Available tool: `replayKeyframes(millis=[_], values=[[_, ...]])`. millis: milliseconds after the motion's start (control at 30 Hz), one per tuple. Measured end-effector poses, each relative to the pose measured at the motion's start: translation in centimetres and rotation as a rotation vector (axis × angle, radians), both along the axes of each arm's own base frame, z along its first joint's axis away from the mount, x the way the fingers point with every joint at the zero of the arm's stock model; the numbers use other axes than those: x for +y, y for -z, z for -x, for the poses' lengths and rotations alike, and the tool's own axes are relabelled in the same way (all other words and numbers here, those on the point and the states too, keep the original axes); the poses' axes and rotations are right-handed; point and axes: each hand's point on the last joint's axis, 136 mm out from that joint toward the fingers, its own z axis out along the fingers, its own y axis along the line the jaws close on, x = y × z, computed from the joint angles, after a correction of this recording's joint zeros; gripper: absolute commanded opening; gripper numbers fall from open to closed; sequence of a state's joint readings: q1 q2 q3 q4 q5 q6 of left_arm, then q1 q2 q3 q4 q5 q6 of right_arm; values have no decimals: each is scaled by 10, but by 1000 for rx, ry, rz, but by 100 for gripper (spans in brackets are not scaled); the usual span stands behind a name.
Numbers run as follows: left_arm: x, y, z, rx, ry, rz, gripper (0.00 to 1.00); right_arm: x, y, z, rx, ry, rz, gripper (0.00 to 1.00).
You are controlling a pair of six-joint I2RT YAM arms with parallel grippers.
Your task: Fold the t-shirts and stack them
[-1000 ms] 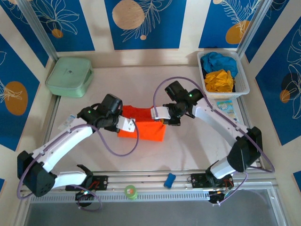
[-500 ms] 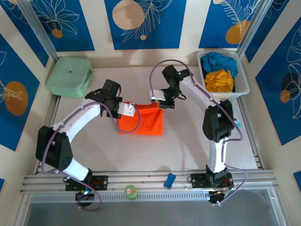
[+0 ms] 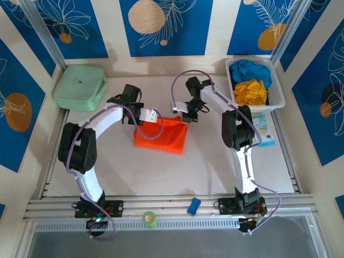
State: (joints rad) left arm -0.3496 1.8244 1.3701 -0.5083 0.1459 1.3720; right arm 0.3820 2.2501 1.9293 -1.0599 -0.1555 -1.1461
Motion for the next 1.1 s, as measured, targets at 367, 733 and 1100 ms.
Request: replayKeyframes(millis=[367,733,1100], values=[[-25,5,-62,-53,2,31,0,-6,28,-19,-27,63,49,0],[-27,57,-95,-90,-131,70,52,-16,37,-49,-85,266,43,66],[-16,-33,-150,-448,-358,216,100,-28,-69,-94,-278,563,-154,71]])
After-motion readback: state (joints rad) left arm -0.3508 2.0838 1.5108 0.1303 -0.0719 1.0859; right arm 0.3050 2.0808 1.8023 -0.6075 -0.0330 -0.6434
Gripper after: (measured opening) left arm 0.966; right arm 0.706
